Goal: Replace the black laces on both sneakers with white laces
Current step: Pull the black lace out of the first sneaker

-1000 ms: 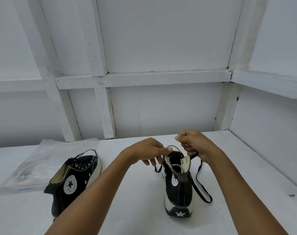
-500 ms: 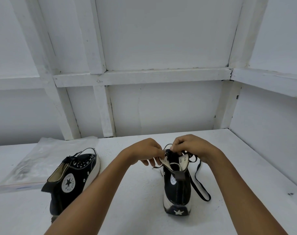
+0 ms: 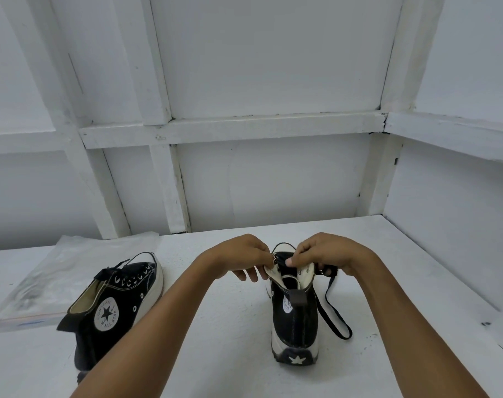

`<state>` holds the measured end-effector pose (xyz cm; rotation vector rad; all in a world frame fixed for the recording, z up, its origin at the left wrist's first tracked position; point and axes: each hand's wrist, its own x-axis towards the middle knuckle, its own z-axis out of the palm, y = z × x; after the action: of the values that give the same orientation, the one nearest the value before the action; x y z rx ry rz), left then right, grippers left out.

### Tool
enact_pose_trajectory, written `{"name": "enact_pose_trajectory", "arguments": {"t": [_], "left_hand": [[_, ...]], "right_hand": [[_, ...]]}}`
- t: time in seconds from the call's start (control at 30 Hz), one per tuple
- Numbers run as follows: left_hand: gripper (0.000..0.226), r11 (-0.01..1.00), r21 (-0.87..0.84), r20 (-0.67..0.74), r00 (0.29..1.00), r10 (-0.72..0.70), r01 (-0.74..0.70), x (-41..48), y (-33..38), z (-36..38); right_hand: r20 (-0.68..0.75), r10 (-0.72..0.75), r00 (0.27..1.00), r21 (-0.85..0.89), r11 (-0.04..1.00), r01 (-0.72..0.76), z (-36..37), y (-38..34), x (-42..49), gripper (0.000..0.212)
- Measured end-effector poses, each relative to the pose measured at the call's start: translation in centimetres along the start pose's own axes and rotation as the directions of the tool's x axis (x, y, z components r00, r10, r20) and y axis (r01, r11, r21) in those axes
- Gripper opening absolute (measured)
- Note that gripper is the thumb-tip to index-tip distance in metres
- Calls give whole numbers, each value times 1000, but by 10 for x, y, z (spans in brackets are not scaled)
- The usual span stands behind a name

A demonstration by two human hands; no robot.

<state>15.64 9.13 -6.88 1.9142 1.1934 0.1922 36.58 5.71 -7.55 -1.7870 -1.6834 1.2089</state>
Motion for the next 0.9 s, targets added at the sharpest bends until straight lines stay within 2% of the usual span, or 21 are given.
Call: {"name": "enact_pose_trajectory", "arguments": {"t": [0.1, 0.17, 0.27, 0.4, 0.53, 0.63, 0.7, 0.77, 0.9], "left_hand": [[15, 1000, 1, 6, 1000, -2, 2, 0, 0, 1], [15, 1000, 2, 8, 1000, -2, 2, 0, -1, 1], [15, 1000, 3, 12, 1000, 1, -1, -1, -1, 1], [14, 1000, 0, 13, 1000, 1, -1, -1, -1, 0], [15, 1000, 4, 15, 1000, 2, -2, -1, -1, 0], [15, 1000, 18, 9, 1000, 13, -14, 0, -1, -1], [14, 999, 27, 5, 1000, 18, -18, 0, -1, -1], [14, 999, 45, -3, 1000, 23, -23, 1, 0, -2], [12, 993, 101, -20, 998, 54, -52, 4, 3, -2]], "right_hand": [[25, 1, 1000, -11, 1000, -1, -3, 1, -1, 11], [-30, -25, 999, -6, 1000, 25, -4, 0, -1, 4], [-234, -8, 972, 118, 992, 37, -6, -1, 3, 12], [-489, 34, 872, 232, 968, 93, -10, 6, 9, 16], [-574, 45, 818, 190, 978, 79, -11, 16, 13, 38], [-533, 43, 845, 172, 983, 58, -11, 15, 7, 36], [-411, 47, 910, 181, 983, 31, -9, 7, -3, 36], [-280, 57, 958, 101, 994, -29, -7, -2, -14, 38], [-68, 111, 992, -29, 993, -113, -3, -11, -20, 28]]}}
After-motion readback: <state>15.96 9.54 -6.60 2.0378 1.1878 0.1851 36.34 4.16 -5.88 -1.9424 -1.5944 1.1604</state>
